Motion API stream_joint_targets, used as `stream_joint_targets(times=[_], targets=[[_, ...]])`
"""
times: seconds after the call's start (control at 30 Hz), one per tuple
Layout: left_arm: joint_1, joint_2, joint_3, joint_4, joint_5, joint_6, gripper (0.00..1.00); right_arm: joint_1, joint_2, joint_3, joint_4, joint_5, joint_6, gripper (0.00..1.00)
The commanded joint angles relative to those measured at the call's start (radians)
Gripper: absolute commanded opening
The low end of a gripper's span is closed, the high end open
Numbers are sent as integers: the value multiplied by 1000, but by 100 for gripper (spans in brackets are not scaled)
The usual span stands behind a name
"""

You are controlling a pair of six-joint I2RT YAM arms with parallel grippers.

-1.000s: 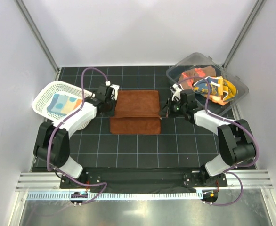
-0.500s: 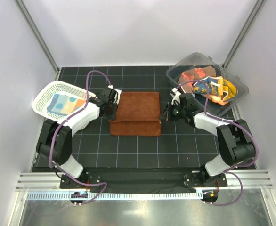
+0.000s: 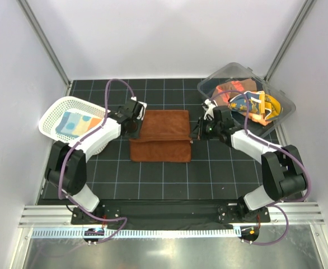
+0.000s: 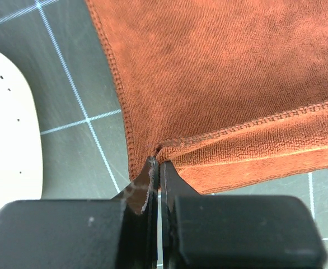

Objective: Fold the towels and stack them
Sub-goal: Fold the towel

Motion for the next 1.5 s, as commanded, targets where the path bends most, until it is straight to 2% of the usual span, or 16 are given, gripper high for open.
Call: stream_joint_targets(times=[0.0, 0.33, 0.4, 0.47, 0.63, 0.7, 0.73, 0.77, 0.87, 0.93, 1.03, 1.23, 1.33, 1.47], targets=[[-4, -42, 26, -62, -70, -6, 0, 3, -58, 22, -55, 43, -26, 1], [-7, -21, -91, -36, -65, -31, 0, 19, -93, -106, 5, 50, 3, 1], [-7, -1, -105, -36, -56, -37, 1, 19, -67, -121, 23, 31, 11, 1], [-13, 10, -108, -37, -50, -37, 6, 29, -46, -135, 35, 23, 20, 2], [-24, 9, -96, -71, -64, -37, 26, 56, -50, -159, 64, 32, 23, 14], [-24, -8, -94, -92, -73, -37, 31, 64, -88, -167, 11, 59, 20, 23], [-26, -18, -91, -100, -76, -42, 39, 64, -107, -169, -12, 78, 17, 27], [-26, -40, -89, -108, -76, -43, 42, 62, -124, -167, -41, 96, 8, 37], [-24, -97, -94, -115, -65, -66, 46, 64, -194, -152, -147, 142, -3, 43], [-24, -110, -83, -108, -46, -94, 48, 62, -223, -137, -213, 161, 11, 44], [-24, -85, -59, -86, 13, -124, 55, 64, -227, -107, -216, 155, 26, 43], [-26, -10, -43, -22, 59, -155, 56, 64, -121, -2, -213, 133, -6, 47], [-26, 42, -13, -13, 51, -148, 56, 72, -32, 52, -198, 95, -11, 47], [-26, 100, 7, -14, 51, -137, 56, 96, -1, 68, -186, 89, -25, 46]])
